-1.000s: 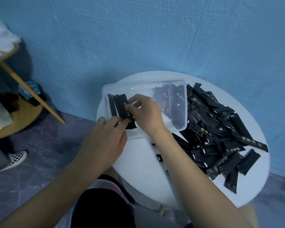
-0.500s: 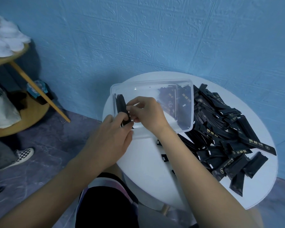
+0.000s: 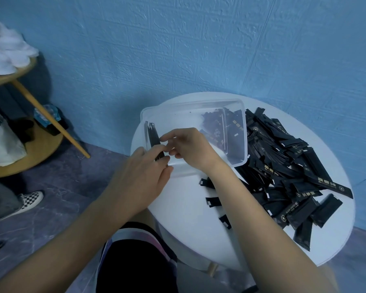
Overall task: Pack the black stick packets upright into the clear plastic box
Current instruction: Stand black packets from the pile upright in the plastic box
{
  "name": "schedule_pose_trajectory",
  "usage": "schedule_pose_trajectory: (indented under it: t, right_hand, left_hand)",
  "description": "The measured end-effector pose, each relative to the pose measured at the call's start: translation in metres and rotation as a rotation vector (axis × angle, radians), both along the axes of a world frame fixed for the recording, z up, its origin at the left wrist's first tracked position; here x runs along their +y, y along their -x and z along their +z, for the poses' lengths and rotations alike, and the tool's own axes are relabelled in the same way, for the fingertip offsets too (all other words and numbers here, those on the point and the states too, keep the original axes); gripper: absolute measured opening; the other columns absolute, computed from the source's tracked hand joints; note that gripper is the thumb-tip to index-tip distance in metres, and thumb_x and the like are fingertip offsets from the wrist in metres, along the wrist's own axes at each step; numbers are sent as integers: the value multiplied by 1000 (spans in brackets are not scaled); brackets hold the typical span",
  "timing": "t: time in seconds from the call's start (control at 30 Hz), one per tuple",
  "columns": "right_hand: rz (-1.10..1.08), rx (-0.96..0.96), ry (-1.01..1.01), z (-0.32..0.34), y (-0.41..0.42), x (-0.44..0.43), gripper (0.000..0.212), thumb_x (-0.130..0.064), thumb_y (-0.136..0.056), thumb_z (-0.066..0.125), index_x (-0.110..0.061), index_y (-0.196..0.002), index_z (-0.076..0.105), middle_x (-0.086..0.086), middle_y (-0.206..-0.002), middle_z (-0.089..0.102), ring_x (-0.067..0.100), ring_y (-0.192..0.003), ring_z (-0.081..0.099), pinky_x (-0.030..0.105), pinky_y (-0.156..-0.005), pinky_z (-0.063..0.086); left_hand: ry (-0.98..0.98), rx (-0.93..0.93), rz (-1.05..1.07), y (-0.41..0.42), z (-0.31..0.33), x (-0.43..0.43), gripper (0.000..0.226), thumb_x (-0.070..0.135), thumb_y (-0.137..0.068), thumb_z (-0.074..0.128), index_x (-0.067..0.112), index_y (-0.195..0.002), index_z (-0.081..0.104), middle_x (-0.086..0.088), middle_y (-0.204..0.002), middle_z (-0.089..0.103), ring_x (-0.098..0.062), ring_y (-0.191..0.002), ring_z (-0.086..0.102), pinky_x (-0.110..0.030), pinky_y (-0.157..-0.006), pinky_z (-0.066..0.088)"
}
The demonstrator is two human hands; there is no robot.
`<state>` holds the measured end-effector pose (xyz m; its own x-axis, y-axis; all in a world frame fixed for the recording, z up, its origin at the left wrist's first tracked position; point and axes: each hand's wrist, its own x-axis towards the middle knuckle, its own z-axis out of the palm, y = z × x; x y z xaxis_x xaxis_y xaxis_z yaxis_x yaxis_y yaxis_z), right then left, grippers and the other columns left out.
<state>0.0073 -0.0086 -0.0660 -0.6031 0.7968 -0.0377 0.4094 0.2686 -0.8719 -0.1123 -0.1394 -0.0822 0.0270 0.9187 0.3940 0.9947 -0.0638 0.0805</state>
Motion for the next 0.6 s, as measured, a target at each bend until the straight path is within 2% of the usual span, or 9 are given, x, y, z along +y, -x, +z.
schedule_pose_trajectory:
  t: [0.17,0.27,0.33,0.4,0.5,0.57,0.6]
  right_hand:
    - [22,-86,-66,2,-11,-3,44,-4,-91,39,-32,-94,73,-7,-78,74,12,-77,67,45,-88,57]
    - [22,-96,-140,7,-30,-7,44,-4,-94,39,-32,-101,72,-11,-80,72,12,-82,67,43,-85,57]
    - [3,-75,-174,10,-51,-11,38,-7,-96,45,-31,-103,73,-12,-83,73,8,-85,67,40,-87,56]
    - [-13,-11,-173,13,-74,-16,30,-10,-96,53,-30,-102,74,-11,-83,74,13,-82,67,39,-87,56]
    - [-13,44,-110,19,-106,-27,21,-11,-96,63,-27,-97,76,-4,-81,75,13,-68,62,30,-74,53]
    - [-18,-38,-129,19,-122,-34,16,-16,-94,67,-30,-94,76,-7,-80,74,13,-71,63,30,-77,52]
    - [-28,-136,-169,18,-128,-37,13,-21,-93,69,-32,-93,76,-11,-82,73,11,-74,64,28,-79,52]
  left_hand:
    - [-1,-17,39,0,-4,4,36,33,-97,47,10,-102,75,-5,-124,60,-14,-77,39,-27,-55,34]
    - [12,-4,61,-2,-3,5,32,30,-98,52,9,-103,76,-6,-124,61,-17,-79,42,-27,-56,34]
    - [35,-19,89,-2,-3,5,30,28,-100,55,9,-110,75,-6,-129,59,-20,-85,49,-28,-60,35]
    - [49,-35,120,-3,-2,5,33,30,-102,52,10,-116,73,-4,-135,56,-21,-90,50,-28,-63,36]
    - [73,-13,150,-6,0,5,38,33,-105,44,12,-125,69,1,-141,49,-14,-92,35,-27,-66,35]
    - [103,-3,165,-8,2,5,40,35,-107,40,14,-129,66,3,-144,45,-13,-94,31,-27,-69,35]
    - [109,-1,172,-8,2,6,40,35,-107,38,14,-128,66,3,-144,44,-13,-94,31,-27,-69,34]
